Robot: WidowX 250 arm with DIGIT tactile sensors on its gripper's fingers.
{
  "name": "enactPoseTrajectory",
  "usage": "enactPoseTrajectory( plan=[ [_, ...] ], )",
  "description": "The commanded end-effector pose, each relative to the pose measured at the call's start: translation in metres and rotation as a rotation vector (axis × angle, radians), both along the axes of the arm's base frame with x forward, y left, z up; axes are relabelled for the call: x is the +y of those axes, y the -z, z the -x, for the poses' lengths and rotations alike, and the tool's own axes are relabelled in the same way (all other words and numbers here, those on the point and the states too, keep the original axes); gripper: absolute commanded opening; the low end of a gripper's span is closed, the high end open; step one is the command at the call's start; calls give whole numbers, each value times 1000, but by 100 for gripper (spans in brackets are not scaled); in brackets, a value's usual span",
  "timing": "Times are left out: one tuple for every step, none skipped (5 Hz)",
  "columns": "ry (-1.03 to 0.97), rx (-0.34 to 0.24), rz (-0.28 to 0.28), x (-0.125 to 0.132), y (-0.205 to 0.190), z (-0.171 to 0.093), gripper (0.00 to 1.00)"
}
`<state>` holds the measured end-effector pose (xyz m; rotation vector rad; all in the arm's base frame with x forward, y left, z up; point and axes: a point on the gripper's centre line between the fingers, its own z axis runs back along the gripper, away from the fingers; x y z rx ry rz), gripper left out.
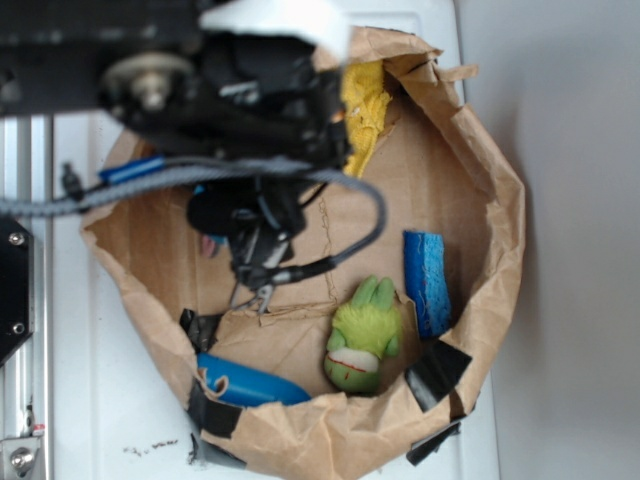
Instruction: Grab the blue ball.
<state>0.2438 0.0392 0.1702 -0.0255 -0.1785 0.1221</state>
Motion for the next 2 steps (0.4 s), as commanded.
enactPoseTrajectory(
  plan=[
    [12,-38,-115,0,-38,-14,0],
    [15,-35,-100,-2,-32,-10,0]
  ],
)
